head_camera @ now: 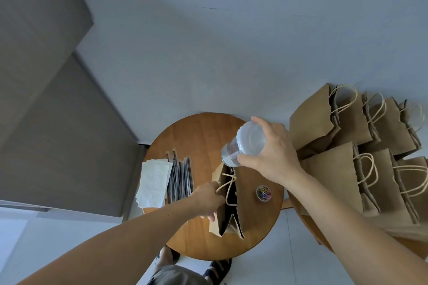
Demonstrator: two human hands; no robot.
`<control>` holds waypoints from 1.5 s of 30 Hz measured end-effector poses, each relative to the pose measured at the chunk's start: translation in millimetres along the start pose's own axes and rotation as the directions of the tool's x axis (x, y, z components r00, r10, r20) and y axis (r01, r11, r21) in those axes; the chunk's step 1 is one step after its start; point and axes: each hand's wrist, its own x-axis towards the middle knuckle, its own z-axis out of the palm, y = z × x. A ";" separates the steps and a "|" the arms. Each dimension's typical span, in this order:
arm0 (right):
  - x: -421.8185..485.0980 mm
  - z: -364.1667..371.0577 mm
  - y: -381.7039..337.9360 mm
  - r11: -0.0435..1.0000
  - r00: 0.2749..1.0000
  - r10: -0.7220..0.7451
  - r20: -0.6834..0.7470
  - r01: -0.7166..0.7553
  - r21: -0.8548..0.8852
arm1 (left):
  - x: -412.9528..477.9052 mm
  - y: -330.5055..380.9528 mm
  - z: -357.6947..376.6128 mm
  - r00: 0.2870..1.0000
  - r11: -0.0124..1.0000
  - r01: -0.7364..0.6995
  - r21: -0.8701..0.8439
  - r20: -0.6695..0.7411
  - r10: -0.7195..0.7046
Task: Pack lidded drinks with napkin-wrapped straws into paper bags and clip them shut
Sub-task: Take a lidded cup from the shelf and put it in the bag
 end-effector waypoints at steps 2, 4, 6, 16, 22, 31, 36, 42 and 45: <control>1.3 6.1 -3.6 1.000 1.000 -0.002 0.009 0.002 -0.012 | -1.4 0.0 0.6 1.000 0.999 0.016 -0.034 0.009 -0.015; 0.3 12.8 -2.4 1.000 0.999 0.011 0.040 -0.010 -0.027 | -3.0 -0.4 -1.6 1.000 0.997 0.027 -0.078 0.009 -0.027; -5.2 19.9 2.5 0.998 0.995 0.055 0.085 -0.054 -0.014 | -3.6 -3.2 -5.6 0.999 0.991 0.040 -0.130 0.015 -0.038; -14.9 -1.3 22.5 0.992 0.984 0.000 0.176 0.022 -0.121 | 4.8 -27.9 -16.6 0.978 0.919 0.190 -0.345 -0.014 -0.208; -26.3 6.0 13.3 0.582 0.738 -0.409 0.537 0.664 -0.469 | 7.0 -10.1 -9.8 0.992 0.972 0.114 -0.204 -0.032 -0.123; -4.3 4.9 -2.3 0.996 0.998 0.032 -0.048 -0.027 0.089 | 1.6 -20.1 -6.6 0.996 0.975 0.076 -0.207 -0.025 -0.083; 3.6 27.0 -6.6 0.948 0.981 0.188 0.052 -0.195 0.253 | -1.4 -19.7 -7.6 0.994 0.958 0.109 -0.265 0.024 -0.107; -10.5 36.2 5.9 0.947 0.956 0.240 0.171 -0.269 0.175 | 5.7 -39.8 -15.2 0.970 0.931 0.240 -0.275 0.043 -0.238; -14.1 21.6 7.9 0.983 0.966 0.176 0.191 -0.182 0.013 | 7.1 -46.3 -16.0 0.960 0.904 0.272 -0.328 0.026 -0.279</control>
